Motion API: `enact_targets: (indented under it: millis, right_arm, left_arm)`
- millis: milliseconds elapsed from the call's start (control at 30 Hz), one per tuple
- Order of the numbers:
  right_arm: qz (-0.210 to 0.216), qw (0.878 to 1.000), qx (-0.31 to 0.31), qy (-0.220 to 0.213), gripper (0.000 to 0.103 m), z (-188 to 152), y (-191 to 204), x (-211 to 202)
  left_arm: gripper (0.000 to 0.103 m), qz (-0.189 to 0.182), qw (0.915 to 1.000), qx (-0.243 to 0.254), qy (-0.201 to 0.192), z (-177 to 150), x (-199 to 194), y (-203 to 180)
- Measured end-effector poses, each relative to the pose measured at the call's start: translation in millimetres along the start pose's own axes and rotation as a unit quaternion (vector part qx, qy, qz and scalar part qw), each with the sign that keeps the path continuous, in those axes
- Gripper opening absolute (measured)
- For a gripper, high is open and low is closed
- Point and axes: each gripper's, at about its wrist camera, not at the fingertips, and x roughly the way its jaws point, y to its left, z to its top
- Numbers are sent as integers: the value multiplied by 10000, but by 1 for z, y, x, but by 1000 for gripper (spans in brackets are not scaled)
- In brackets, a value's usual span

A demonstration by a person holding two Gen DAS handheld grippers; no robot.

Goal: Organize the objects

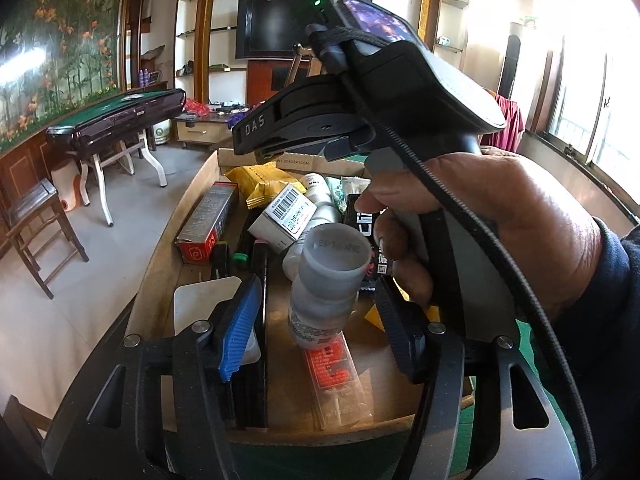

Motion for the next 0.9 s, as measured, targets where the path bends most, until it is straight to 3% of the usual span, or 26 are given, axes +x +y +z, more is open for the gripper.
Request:
enact_targets:
  millis: [300,400,467,533,700,767,900]
  right_arm:
    - [-243,9981,305,-475,71,-6,-17,-40]
    - [-372,9949,537,-773,71,-13,-30,-71]
    - [-674,9909,591,-1005,71,-23,-34,-99]
    - [-885,9868,517,-1256,77,-38,-33,-131]
    - [-1228,9766,332,-1732,80,-94,-21,-190]
    - [-1183,9757,320,-1815,80,-119,-15,-201]
    - [-915,9768,498,-1870,80,-165,-8,-206]
  left_arm:
    - [60,10,9998,-42,-174,-1,-16,-2]
    - [70,-36,9994,-71,-344,1,-29,3]
    - [71,-44,9987,-90,-507,3,-40,6]
    - [73,44,9979,-59,-636,5,-50,8]
    - [79,454,9952,57,-860,7,-76,12]
    - [80,517,9942,-5,-944,7,-85,13]
    - [81,499,9961,-60,-720,9,-95,16]
